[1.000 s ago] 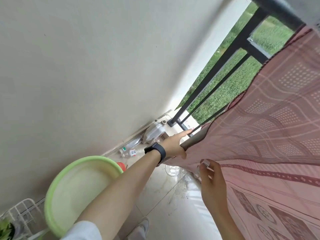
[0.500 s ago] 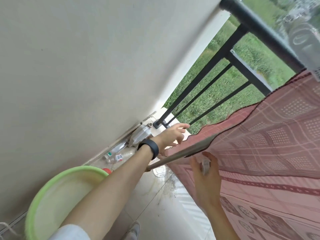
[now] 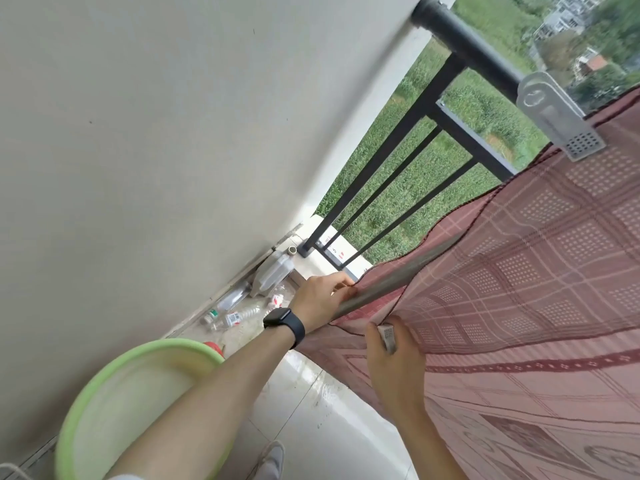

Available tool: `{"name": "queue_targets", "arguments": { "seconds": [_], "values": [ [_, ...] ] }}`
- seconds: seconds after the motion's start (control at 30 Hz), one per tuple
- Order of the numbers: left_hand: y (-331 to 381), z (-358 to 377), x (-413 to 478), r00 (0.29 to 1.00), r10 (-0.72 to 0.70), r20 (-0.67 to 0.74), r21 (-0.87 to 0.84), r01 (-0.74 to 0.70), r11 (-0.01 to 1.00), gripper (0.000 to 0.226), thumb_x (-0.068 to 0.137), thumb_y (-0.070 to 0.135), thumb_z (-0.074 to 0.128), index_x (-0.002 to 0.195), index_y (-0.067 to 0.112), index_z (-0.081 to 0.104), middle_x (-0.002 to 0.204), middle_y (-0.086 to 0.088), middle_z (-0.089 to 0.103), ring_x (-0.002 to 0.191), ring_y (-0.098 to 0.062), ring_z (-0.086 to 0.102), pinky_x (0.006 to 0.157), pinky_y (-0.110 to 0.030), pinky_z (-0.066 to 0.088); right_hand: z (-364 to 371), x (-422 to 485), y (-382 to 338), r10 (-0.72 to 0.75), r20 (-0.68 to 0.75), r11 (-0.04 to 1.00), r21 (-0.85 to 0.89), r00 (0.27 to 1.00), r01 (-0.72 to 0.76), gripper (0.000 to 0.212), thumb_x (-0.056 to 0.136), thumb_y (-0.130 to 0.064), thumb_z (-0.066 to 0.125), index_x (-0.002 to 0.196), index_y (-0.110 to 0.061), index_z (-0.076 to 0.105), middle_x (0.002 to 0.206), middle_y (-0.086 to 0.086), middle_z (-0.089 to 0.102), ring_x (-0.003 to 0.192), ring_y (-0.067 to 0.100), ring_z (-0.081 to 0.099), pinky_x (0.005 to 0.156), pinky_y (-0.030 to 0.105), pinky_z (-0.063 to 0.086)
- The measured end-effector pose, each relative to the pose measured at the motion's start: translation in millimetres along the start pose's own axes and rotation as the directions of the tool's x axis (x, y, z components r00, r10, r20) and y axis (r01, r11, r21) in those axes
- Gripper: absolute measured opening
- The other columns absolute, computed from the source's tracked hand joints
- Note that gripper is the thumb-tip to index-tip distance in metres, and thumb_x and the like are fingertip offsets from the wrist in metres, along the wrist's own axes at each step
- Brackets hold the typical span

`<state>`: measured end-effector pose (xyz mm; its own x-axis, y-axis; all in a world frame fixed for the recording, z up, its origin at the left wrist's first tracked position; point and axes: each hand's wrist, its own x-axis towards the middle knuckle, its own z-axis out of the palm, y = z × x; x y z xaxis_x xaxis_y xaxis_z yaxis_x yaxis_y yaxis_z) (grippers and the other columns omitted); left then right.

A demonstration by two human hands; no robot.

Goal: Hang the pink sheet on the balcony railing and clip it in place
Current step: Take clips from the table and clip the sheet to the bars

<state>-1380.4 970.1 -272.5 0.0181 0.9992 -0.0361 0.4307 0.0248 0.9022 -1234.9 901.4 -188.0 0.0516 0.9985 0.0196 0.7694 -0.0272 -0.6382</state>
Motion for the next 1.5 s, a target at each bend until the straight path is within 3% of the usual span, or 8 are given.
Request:
{"name": "queue_targets", "arguments": {
  "seconds": [0.33,0.43,0.57,0.77,0.97,1.17,1.27,1.5],
  "values": [
    [-7,-5,9,0.999,-0.034,-0.035,-0.106,0.030,0.994,0.023,0.095,0.043,0.058,0.094,0.023,0.068,0.088,0.004,0.072,0.083,-0.016,0.066,0.074,-0.034,0.052,26,14,6,0.131,0.160,0.979,-0.176,0.978,-0.102,0.021,0.088,-0.023,0.060,0.069,-0.020,0.050,0.063,-0.003,0.056,0.064,0.019,0.052,0.062,0.034,0.036],
    [-13,11,-8,0.993,-0.088,0.079,-0.272,0.106,0.956,0.030,0.088,0.053,0.054,0.095,0.025,0.061,0.087,0.009,0.068,0.084,-0.013,0.065,0.075,-0.031,0.051,38,16,20,0.198,0.216,0.975,-0.147,0.956,-0.168,0.009,0.089,-0.034,0.063,0.088,-0.026,0.060,0.082,-0.013,0.061,0.081,0.016,0.055,0.074,0.031,0.039],
    [-34,25,-4,0.963,-0.144,0.228,-0.274,0.205,0.940,0.022,0.082,0.042,0.059,0.102,0.032,0.059,0.099,0.011,0.068,0.095,-0.012,0.065,0.084,-0.030,0.052,56,26,34,0.239,0.243,0.964,-0.178,0.940,-0.198,0.030,0.080,-0.048,0.071,0.101,-0.028,0.062,0.092,-0.018,0.061,0.086,0.010,0.057,0.077,0.030,0.044],
    [-63,51,0,0.954,-0.154,0.257,-0.261,0.222,0.940,0.013,0.073,0.024,0.050,0.081,0.021,0.059,0.077,0.005,0.056,0.078,-0.018,0.054,0.070,-0.032,0.044,68,28,45,0.175,0.223,0.983,-0.091,0.959,-0.158,0.034,0.083,-0.045,0.070,0.110,-0.031,0.056,0.101,-0.018,0.063,0.089,-0.002,0.059,0.061,0.006,0.036],
    [-109,68,24,0.896,-0.299,0.328,-0.399,0.418,0.816,0.031,0.074,0.021,0.043,0.073,0.030,0.073,0.098,-0.002,0.070,0.098,-0.021,0.061,0.090,-0.040,0.048,99,39,63,0.222,0.215,0.964,-0.196,0.951,-0.181,0.013,0.087,-0.039,0.064,0.087,-0.028,0.056,0.081,-0.008,0.063,0.078,0.013,0.059,0.066,0.031,0.046],
    [-151,72,48,0.824,-0.243,0.512,-0.026,0.297,0.954,0.031,0.089,0.007,0.038,0.090,0.016,0.067,0.083,-0.003,0.064,0.060,-0.013,0.048,0.051,-0.025,0.035,151,43,92,0.563,0.178,0.823,-0.040,0.807,-0.566,0.023,0.078,-0.049,0.061,0.087,-0.028,0.064,0.075,-0.004,0.068,0.070,0.024,0.068,0.068,0.043,0.059],
    [-180,79,46,0.846,-0.207,0.490,0.054,0.208,0.977,0.035,0.092,0.010,0.041,0.098,0.027,0.070,0.087,0.003,0.067,0.077,-0.018,0.055,0.063,-0.026,0.041,173,44,107,0.659,0.159,0.736,0.065,0.735,-0.674,0.031,0.080,-0.045,0.064,0.088,-0.016,0.071,0.075,0.005,0.072,0.062,0.020,0.069,0.045,0.027,0.051],
    [-194,85,43,0.939,-0.050,0.340,0.138,0.003,0.990,0.027,0.093,0.010,0.046,0.104,0.021,0.067,0.102,0.004,0.070,0.089,-0.018,0.053,0.061,-0.025,0.021,207,40,126,0.770,0.143,0.585,0.232,0.622,-0.777,0.030,0.081,-0.037,0.070,0.085,-0.007,0.065,0.067,0.007,0.059,0.043,0.017,0.051,0.043,0.023,0.049]
  ]
}}
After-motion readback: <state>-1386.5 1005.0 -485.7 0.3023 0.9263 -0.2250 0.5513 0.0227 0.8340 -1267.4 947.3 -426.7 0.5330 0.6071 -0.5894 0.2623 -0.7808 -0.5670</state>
